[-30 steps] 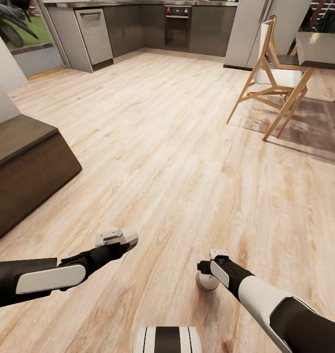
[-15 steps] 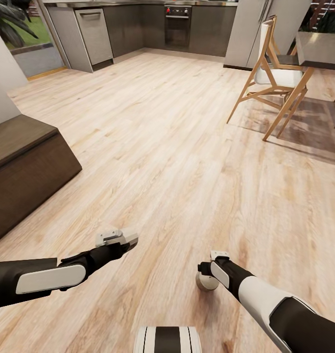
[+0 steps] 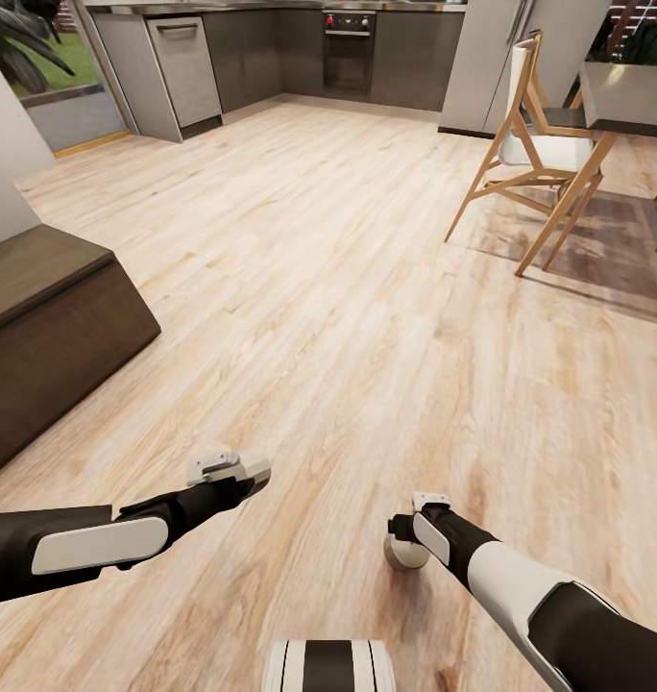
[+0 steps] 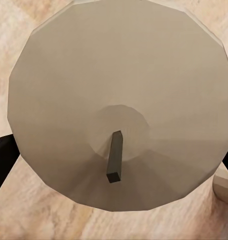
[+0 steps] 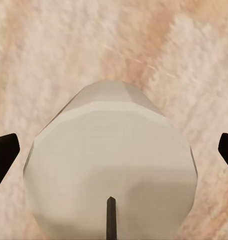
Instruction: Place each of the two pumpkins and all three candles from the living room inside a cabinet in the living room (use any cabinet), then make sure every cabinet is closed, and position the cauldron so it is next to a table in the living room.
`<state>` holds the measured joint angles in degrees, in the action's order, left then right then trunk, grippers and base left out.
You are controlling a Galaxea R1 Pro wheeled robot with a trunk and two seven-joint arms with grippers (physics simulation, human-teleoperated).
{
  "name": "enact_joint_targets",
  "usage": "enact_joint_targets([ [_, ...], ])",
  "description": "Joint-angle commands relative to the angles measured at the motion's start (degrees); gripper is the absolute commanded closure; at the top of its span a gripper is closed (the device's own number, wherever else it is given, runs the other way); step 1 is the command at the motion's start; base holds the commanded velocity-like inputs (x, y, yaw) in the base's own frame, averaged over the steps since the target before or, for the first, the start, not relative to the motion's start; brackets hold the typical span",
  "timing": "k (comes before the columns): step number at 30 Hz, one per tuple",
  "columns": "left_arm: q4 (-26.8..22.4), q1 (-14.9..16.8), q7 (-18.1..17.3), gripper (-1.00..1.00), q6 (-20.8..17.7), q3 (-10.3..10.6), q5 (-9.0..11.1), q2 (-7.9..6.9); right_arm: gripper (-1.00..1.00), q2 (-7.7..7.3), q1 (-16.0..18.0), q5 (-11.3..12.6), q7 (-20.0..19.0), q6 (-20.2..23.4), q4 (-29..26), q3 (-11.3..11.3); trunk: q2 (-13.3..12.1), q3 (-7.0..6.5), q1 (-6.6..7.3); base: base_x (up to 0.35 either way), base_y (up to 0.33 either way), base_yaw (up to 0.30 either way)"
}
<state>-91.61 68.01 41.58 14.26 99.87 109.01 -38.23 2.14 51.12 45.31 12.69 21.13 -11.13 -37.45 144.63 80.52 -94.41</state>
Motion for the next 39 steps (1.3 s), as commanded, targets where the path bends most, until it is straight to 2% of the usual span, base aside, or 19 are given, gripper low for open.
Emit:
enact_joint_targets([
  [1, -0.07, 0.1, 0.09, 1.0, 0.33, 0.14, 0.31, -0.02, -1.0, -0.03, 0.03, 0.57, 0.41, 0.22, -0.12, -0.49, 0.02, 0.04, 0.01, 0.0, 0.0, 0.0],
  [39, -0.15, 0.1, 0.03, 1.0, 0.33, 0.15, 0.41, 0.0, -1.0, -0.03, 0.03, 0.57, -0.21, 3.58, -0.12, -0.49, 0.02, 0.04, 0.01, 0.0, 0.0, 0.0],
])
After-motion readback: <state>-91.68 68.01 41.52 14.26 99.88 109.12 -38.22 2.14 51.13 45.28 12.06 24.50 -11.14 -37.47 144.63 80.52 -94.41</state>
